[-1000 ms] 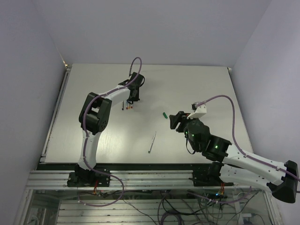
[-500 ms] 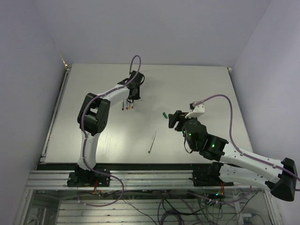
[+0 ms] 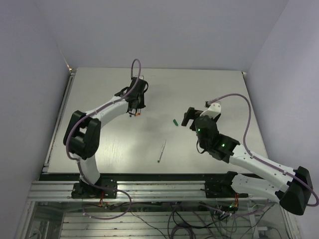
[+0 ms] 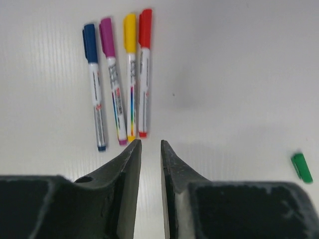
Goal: Insert the pens into the pen caps
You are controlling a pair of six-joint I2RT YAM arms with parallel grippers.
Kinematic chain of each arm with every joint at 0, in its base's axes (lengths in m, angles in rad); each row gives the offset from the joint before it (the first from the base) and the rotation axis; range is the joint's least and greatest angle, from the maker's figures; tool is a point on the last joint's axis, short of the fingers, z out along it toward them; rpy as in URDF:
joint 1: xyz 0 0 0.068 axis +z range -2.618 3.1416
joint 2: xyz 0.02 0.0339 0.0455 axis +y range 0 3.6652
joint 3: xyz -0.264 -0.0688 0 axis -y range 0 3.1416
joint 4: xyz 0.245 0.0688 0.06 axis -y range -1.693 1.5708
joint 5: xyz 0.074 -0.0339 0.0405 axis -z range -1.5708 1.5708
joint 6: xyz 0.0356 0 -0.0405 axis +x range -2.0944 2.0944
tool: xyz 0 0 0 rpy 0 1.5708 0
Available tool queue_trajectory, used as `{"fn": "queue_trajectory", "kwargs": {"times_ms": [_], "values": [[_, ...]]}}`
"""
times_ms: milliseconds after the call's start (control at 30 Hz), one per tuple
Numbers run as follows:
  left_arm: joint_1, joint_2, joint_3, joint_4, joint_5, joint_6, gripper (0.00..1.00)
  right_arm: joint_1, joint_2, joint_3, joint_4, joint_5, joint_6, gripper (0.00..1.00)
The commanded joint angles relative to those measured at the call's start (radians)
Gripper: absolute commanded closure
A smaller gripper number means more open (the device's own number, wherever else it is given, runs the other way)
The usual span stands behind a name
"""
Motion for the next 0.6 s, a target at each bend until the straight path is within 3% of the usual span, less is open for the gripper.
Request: {"fn": "queue_trajectory", "kwargs": {"times_ms": [0,100,300,567], "values": [[-0.065,-0.137,-0.139,0.072,0.002,-0.027,0.68,-0.183,-0.008,0.005,-0.022,-0.207,0.041,0.13],[-0.151,-0.206,-0.236,0.089,0.004,-0.024,0.66,-0.248,-0.009,-0.013,-0.021,-0.266,0.051,0.17],[-0.33,-0.281,-0.37,0.127,-0.015,-0.044,0.64,-0.26,0.011,-0.033,-0.032,-0.28,0.076,0.17],[-0.435,-0.256,-0.406,0.14,0.021,-0.075,0.54,-0.262,-0.013,-0.068,0.002,-0.314,0.085,0.17]]}}
